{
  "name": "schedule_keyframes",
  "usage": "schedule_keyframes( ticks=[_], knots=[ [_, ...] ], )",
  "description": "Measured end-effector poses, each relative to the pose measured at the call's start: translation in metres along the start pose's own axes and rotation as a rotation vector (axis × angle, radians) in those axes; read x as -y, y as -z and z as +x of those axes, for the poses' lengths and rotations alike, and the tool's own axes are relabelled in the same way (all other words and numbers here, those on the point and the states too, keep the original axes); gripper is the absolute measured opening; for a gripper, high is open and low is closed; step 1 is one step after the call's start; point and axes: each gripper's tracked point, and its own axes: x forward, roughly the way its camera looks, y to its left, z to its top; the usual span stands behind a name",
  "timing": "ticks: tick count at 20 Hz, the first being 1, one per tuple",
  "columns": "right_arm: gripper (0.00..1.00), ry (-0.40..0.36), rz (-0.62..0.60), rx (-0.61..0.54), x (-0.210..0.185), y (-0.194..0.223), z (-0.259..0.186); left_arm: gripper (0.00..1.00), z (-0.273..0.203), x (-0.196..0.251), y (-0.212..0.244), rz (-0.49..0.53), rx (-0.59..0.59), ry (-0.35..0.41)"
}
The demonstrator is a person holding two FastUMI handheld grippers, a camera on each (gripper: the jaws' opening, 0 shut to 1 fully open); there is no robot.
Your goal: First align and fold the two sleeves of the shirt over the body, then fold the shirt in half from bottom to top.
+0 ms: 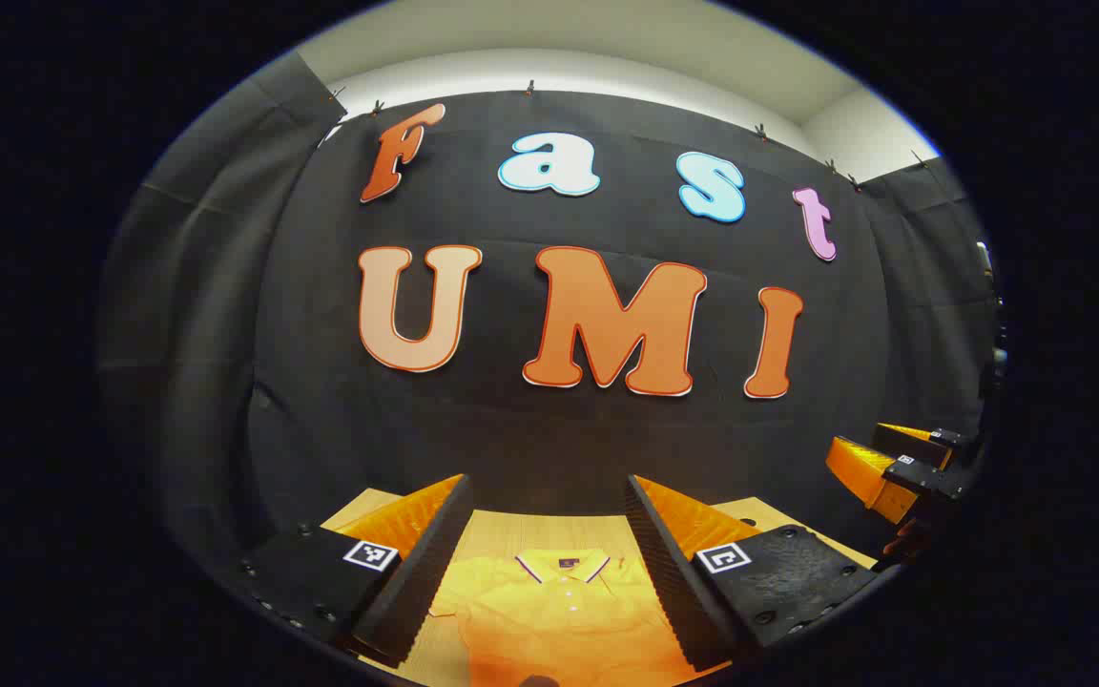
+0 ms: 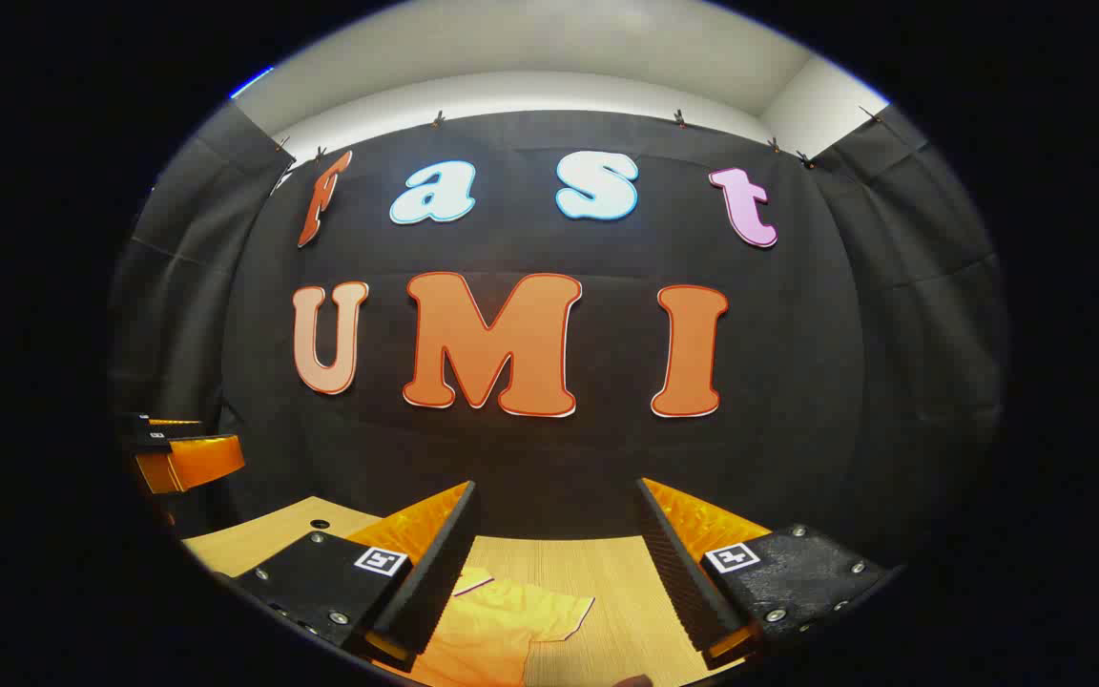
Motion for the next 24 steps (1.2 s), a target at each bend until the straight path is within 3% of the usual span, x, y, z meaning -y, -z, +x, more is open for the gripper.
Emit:
schedule_keyframes(
  ticks=[12, 24],
  knots=[
    [0.97, -0.039, -0.017, -0.023, -0.016, 0.004, 0.004, 0.98, -0.001, -0.003, 0.003, 0.023, 0.007, 0.009],
    [0.98, 0.001, -0.048, -0.077, -0.020, 0.008, -0.006, 0.98, -0.026, -0.006, 0.005, 0.076, 0.006, 0.067]
  ],
)
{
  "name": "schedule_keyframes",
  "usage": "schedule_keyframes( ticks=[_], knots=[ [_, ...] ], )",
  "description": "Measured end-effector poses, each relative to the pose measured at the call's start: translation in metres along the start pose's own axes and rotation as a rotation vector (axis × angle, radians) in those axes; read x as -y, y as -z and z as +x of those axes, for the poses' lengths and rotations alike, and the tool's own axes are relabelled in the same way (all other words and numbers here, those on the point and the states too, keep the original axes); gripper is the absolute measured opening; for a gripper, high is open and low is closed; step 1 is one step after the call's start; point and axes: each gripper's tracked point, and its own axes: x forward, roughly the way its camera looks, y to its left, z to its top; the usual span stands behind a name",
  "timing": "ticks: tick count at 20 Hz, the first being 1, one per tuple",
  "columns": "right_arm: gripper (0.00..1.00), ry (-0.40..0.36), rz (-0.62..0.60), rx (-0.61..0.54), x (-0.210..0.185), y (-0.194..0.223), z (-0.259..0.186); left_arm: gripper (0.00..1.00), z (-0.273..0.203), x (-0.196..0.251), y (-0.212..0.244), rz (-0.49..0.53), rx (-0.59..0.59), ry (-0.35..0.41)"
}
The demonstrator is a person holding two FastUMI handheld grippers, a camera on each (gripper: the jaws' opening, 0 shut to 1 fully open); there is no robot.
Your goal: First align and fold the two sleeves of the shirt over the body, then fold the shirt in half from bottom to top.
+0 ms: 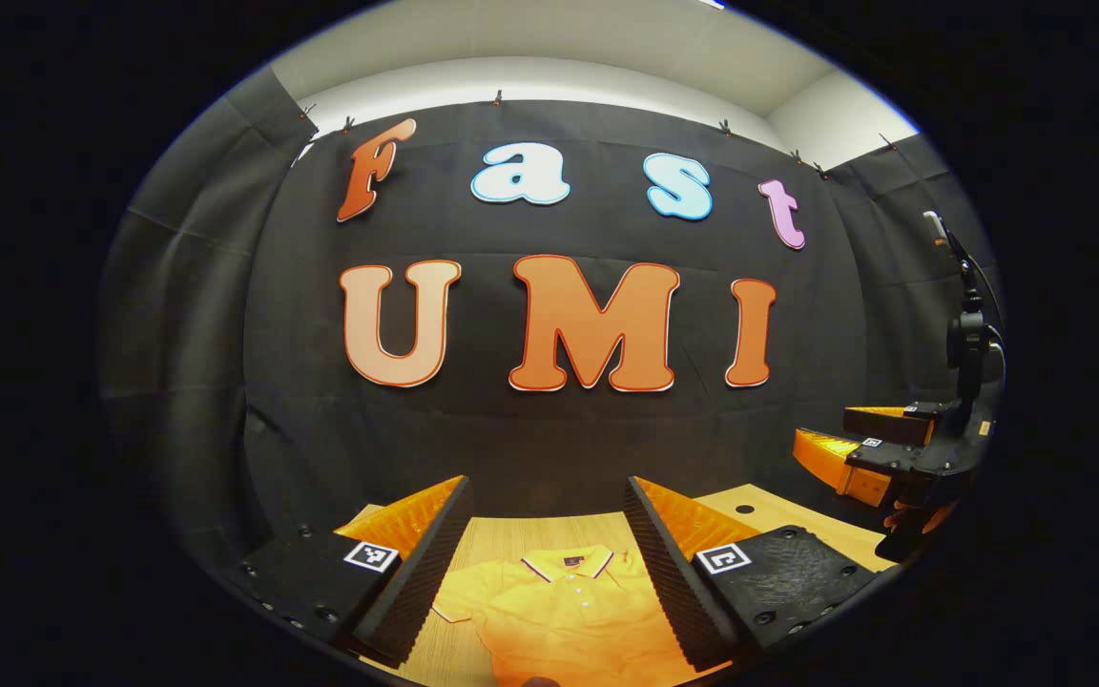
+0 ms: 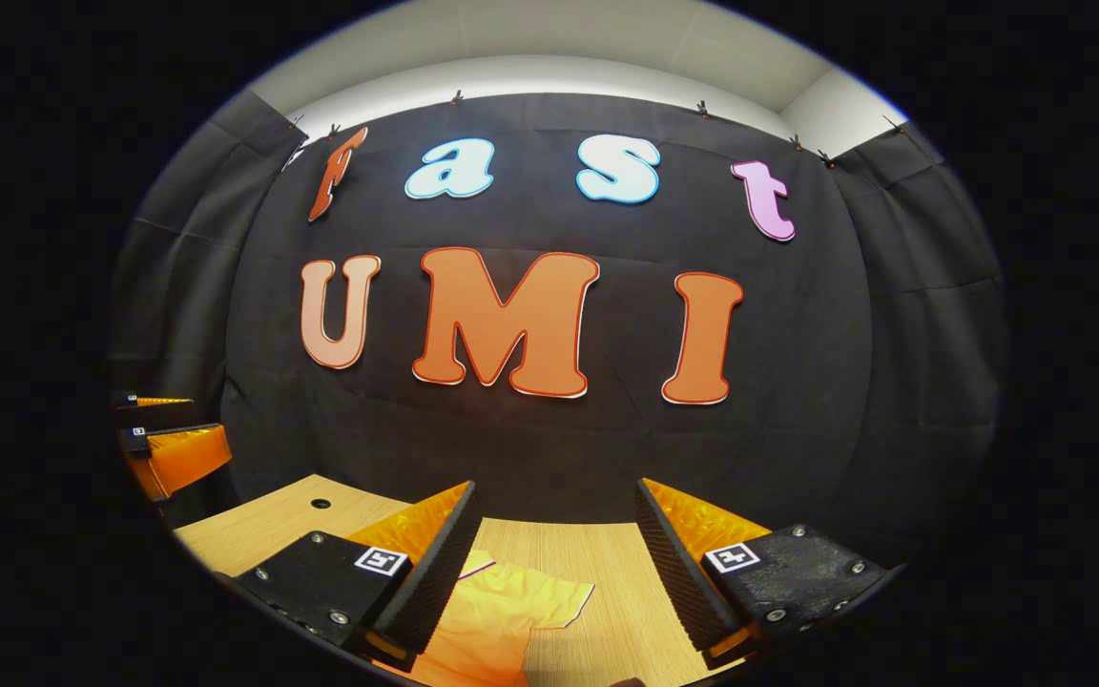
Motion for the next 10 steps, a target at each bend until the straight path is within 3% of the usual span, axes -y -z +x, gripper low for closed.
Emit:
schedule_keyframes(
  ticks=[10],
  knots=[
    [0.98, 0.114, -0.057, -0.080, -0.001, 0.016, 0.002, 0.97, -0.027, -0.041, 0.013, -0.008, -0.013, 0.035]
  ],
)
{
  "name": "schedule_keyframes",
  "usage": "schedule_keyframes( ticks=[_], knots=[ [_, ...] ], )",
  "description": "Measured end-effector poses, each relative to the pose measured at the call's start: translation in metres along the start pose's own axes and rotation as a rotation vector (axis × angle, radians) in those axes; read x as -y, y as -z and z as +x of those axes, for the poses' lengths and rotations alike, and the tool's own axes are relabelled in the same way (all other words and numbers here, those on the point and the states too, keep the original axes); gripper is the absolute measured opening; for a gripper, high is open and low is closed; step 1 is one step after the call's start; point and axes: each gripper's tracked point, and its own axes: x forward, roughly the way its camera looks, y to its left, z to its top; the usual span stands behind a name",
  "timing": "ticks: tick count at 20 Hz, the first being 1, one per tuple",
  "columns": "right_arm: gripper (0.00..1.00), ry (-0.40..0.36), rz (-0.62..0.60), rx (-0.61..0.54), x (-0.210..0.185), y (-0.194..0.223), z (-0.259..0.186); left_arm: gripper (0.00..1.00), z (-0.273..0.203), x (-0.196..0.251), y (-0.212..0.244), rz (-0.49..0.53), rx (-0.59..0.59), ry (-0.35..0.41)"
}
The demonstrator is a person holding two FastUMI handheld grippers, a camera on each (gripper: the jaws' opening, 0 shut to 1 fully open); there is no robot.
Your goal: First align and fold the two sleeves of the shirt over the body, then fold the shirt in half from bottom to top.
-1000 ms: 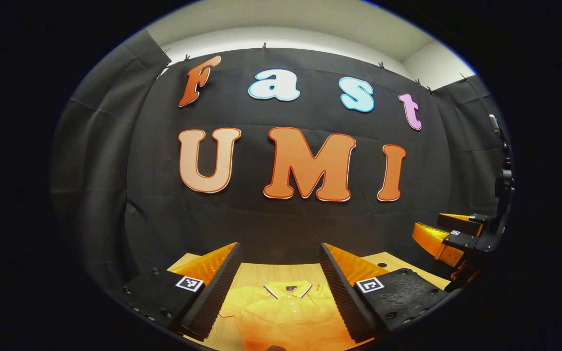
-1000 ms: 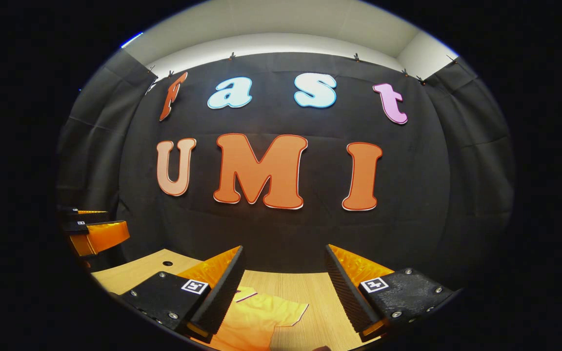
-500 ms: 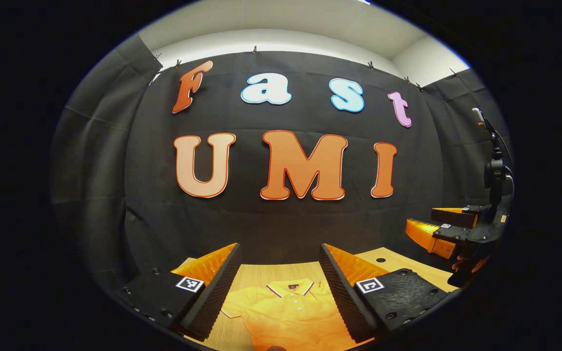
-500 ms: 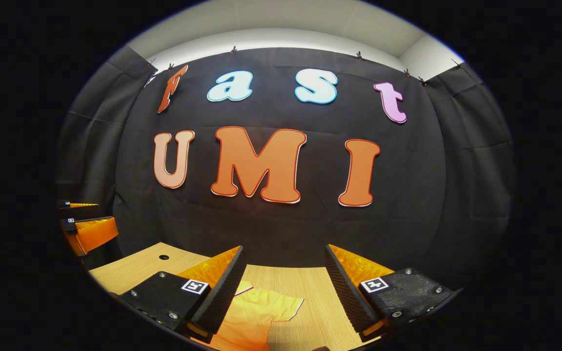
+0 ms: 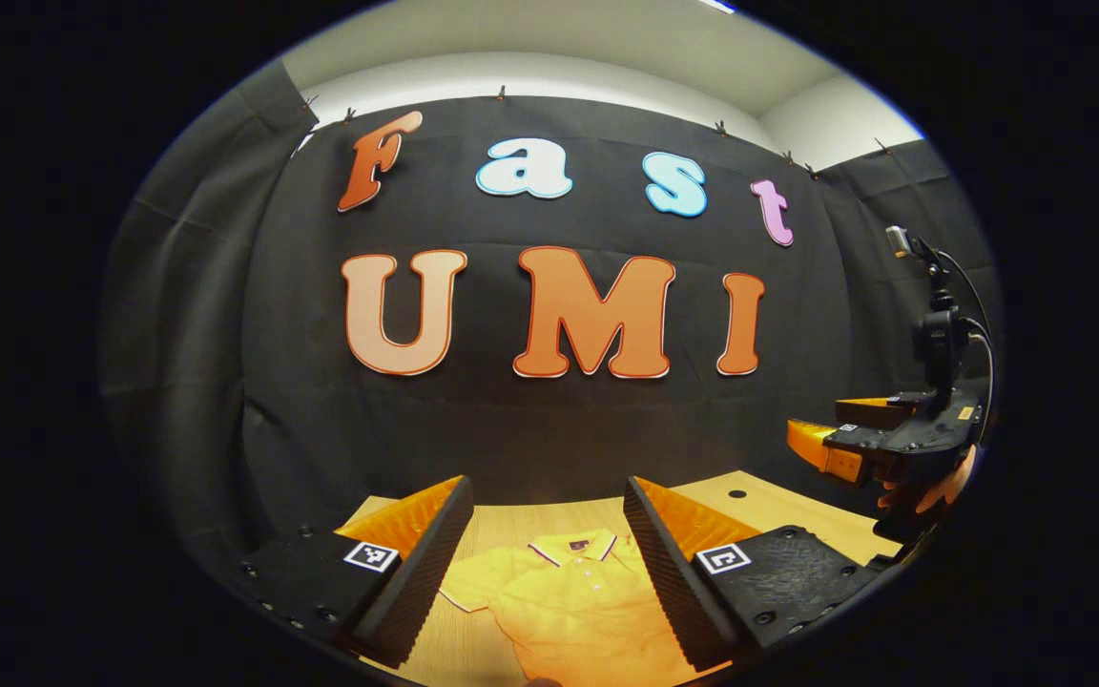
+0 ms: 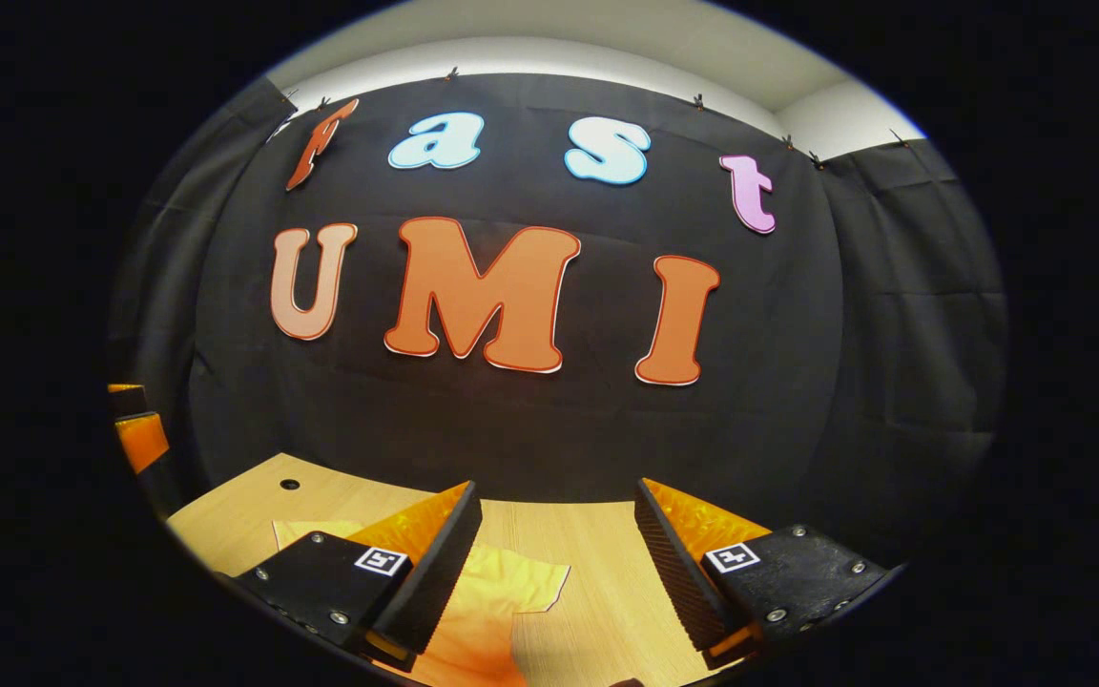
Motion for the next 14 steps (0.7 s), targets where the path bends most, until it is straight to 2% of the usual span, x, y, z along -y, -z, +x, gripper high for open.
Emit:
schedule_keyframes(
  ticks=[5, 9, 14],
  knots=[
    [0.97, -0.040, 0.000, -0.060, -0.008, 0.012, 0.021, 0.98, -0.001, -0.015, 0.005, -0.010, -0.002, -0.058],
    [0.97, -0.078, 0.004, -0.096, 0.001, 0.026, 0.056, 0.98, 0.006, -0.024, 0.000, 0.034, 0.010, -0.169],
    [0.97, -0.112, 0.026, -0.230, 0.018, 0.068, 0.097, 0.98, 0.017, -0.014, 0.010, 0.031, -0.024, -0.231]
  ],
)
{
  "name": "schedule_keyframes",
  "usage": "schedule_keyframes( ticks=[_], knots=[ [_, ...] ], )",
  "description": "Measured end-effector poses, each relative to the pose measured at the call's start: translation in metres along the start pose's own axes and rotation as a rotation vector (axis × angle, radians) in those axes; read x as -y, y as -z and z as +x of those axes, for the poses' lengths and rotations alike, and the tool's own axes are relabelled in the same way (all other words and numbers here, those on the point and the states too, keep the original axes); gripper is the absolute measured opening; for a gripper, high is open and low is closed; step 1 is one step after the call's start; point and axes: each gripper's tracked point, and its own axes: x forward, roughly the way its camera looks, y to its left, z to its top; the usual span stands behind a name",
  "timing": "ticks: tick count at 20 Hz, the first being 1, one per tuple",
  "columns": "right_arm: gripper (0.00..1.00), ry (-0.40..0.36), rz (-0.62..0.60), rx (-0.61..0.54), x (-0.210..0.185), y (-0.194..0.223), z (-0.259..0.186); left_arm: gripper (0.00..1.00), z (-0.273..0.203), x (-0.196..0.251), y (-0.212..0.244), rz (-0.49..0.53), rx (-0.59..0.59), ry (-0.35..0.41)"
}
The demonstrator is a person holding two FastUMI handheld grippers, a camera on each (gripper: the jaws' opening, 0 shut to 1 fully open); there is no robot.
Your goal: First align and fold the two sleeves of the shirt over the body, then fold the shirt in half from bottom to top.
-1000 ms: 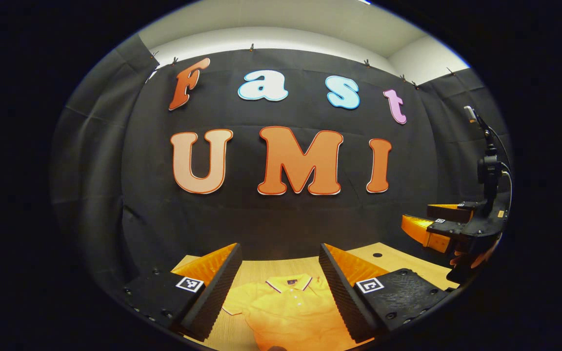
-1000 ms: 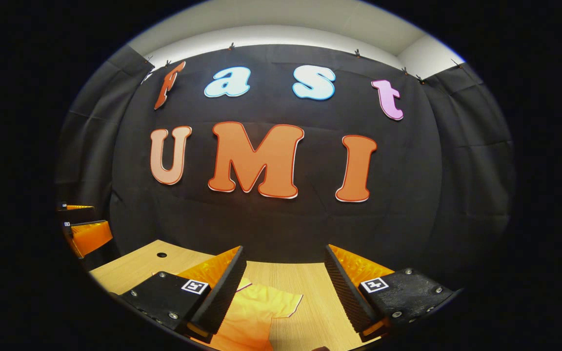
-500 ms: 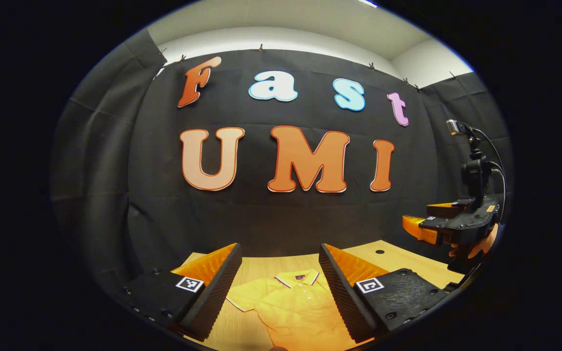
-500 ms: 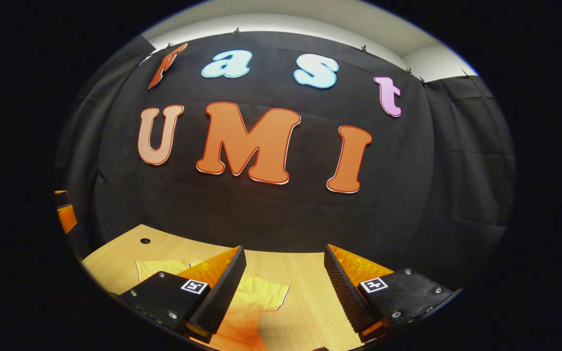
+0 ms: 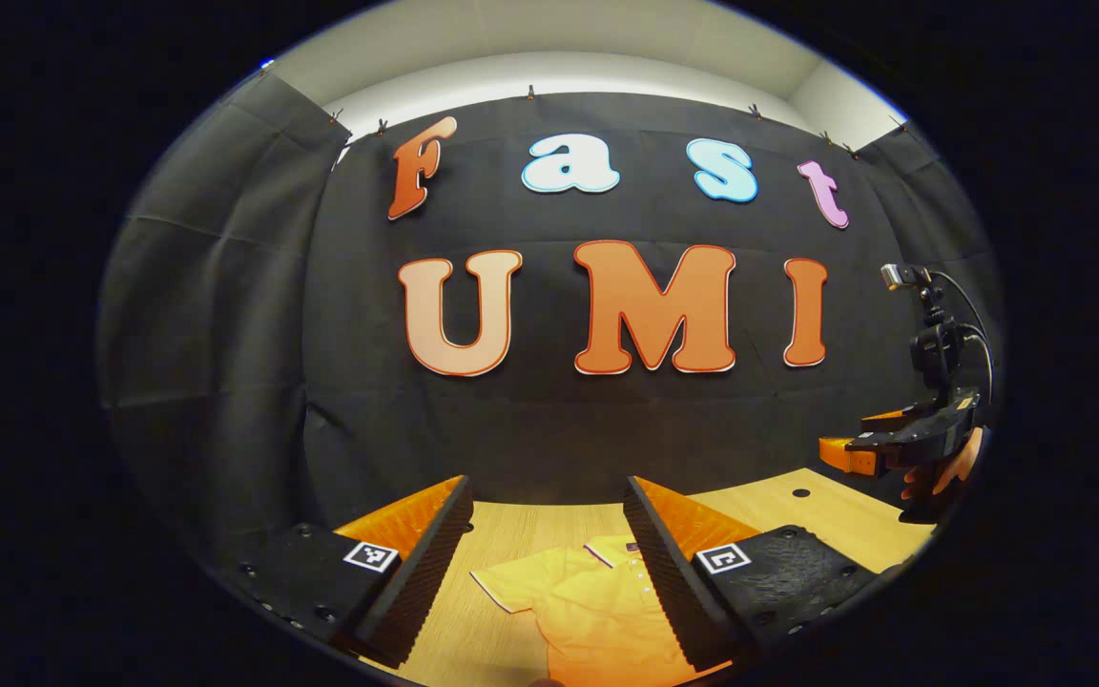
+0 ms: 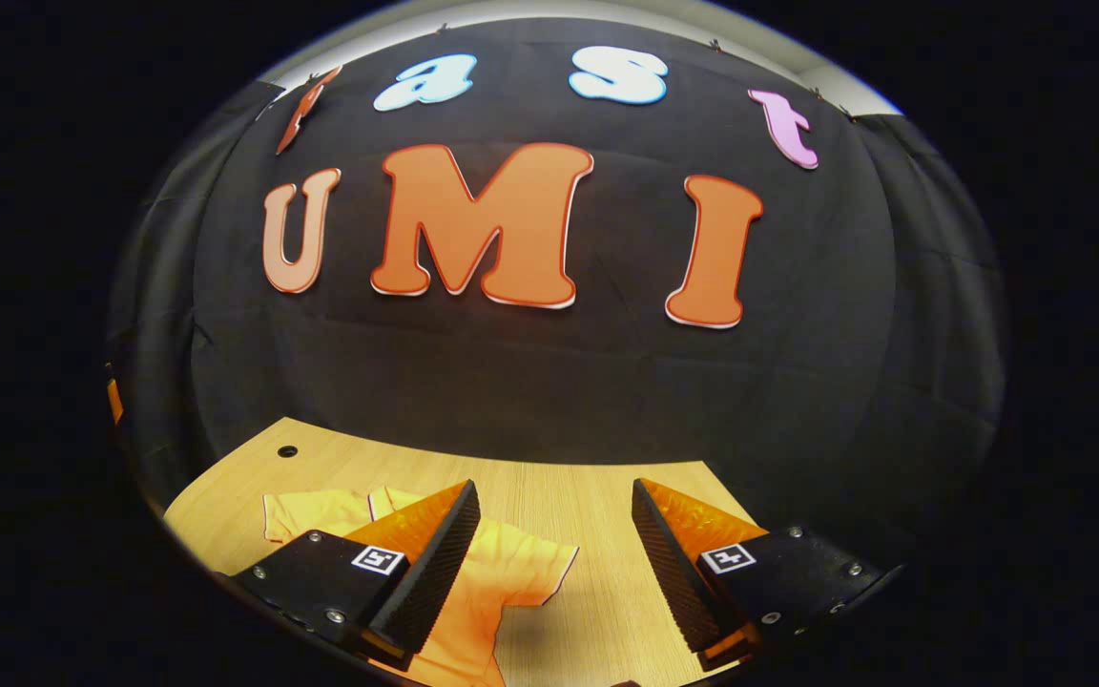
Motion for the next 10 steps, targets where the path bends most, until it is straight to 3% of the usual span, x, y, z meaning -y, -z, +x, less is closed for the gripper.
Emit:
schedule_keyframes(
  ticks=[6, 10],
  knots=[
    [0.98, -0.040, -0.021, -0.153, 0.012, 0.037, 0.051, 0.98, 0.004, 0.008, 0.020, 0.042, -0.058, -0.091],
    [0.95, -0.108, -0.005, -0.289, 0.005, 0.072, 0.079, 0.98, 0.004, 0.010, 0.030, 0.058, -0.089, -0.138]
  ],
)
